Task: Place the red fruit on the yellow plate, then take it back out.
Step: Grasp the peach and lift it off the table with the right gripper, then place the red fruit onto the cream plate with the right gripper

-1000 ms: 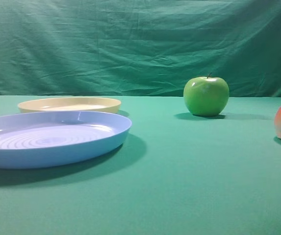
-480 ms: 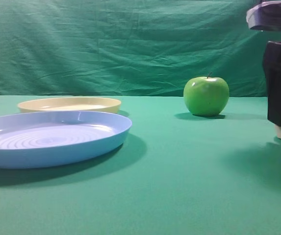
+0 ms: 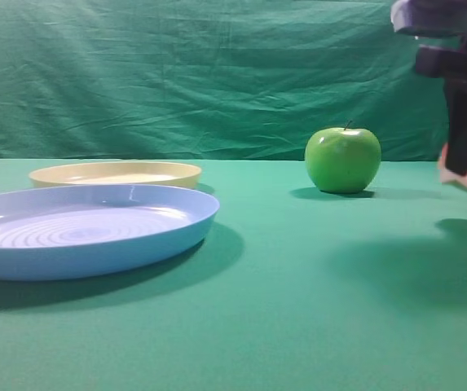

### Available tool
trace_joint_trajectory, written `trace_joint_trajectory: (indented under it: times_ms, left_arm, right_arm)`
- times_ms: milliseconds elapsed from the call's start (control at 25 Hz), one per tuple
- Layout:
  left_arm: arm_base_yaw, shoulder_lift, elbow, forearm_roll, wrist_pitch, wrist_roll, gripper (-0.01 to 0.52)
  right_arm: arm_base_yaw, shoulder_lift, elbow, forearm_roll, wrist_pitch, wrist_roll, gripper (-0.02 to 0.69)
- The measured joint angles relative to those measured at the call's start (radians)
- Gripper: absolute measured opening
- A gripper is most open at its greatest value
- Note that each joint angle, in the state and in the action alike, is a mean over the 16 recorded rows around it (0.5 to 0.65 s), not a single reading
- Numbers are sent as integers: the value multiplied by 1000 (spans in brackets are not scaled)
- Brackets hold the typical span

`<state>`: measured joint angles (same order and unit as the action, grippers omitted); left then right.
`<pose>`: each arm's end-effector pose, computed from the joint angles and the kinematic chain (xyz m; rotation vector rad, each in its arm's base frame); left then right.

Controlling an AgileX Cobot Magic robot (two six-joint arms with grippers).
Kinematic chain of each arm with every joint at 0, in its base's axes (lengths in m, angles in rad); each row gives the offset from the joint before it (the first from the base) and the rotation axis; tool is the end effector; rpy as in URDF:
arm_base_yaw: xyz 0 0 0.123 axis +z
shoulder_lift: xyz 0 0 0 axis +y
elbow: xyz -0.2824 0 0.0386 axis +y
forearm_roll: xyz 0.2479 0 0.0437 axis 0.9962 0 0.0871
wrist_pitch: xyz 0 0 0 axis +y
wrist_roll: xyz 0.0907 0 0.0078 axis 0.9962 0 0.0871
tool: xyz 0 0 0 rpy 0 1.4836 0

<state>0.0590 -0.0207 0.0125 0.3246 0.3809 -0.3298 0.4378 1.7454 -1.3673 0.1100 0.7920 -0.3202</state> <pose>0.0508 0.0139 0.1775 -0.1622 1.8311 0.1316 0.3378 0.1660 0.2634 -0.9109 2.4946 0.1682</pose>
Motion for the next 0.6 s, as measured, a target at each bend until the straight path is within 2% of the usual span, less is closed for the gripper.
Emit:
trace_joint_trajectory:
  times_ms: [600]
  left_arm:
    - [0, 0, 0, 0, 0, 0, 0]
  right_arm:
    - [260, 439, -651, 16, 87, -72, 178]
